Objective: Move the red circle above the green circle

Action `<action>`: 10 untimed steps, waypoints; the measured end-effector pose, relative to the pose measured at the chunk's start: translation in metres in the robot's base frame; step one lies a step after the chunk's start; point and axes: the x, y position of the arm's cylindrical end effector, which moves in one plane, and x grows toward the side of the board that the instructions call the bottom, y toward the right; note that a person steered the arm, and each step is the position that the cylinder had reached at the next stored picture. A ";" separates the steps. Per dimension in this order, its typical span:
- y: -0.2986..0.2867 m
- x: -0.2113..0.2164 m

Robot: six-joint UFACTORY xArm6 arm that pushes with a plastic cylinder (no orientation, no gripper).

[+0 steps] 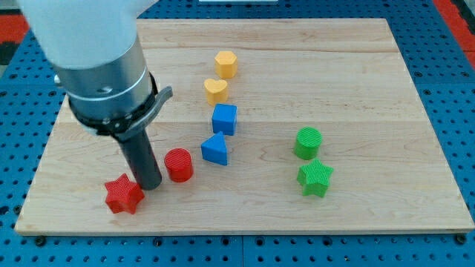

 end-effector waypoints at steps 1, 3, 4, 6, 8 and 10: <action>0.000 0.004; -0.033 -0.055; -0.009 -0.056; 0.059 0.001; 0.026 0.004; 0.072 -0.023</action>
